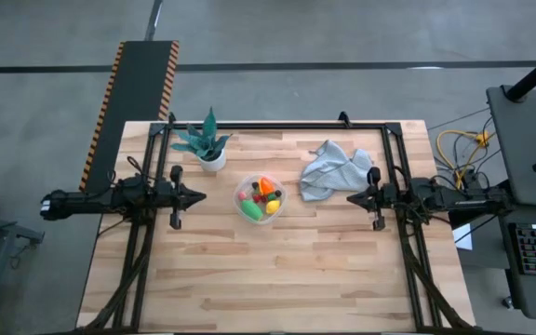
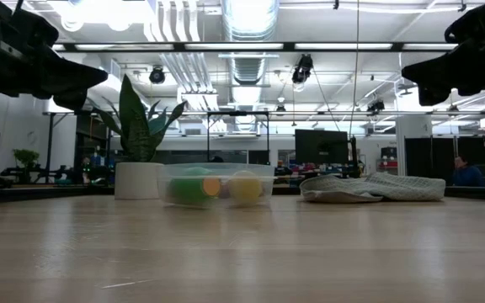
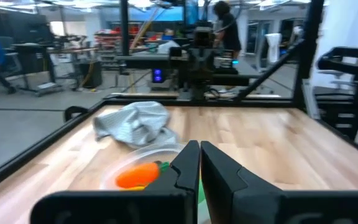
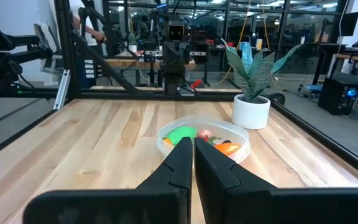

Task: Pick and placing Produce into tupperware
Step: Return to Home Position

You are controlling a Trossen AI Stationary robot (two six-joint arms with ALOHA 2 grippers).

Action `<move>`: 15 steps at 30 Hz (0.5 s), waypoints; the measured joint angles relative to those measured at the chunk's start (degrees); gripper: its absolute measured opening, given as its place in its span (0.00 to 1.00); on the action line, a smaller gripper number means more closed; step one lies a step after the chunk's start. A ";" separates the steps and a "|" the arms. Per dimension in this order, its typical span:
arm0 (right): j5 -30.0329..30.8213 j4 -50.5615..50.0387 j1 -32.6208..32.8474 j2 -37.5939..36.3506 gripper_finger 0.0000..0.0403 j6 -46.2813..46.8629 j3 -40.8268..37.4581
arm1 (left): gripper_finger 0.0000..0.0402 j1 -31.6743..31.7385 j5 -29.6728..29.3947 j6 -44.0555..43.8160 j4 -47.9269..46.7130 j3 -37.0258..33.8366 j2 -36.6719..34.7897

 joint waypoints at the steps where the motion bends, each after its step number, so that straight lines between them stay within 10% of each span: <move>1: 0.00 -0.02 0.00 0.00 0.02 -0.05 0.00 | 0.00 -0.02 0.53 -0.01 0.14 -0.04 -0.03; 15: 0.12 -0.14 0.00 0.77 0.02 -0.29 0.07 | 0.00 0.00 2.65 -0.02 0.76 -0.10 0.07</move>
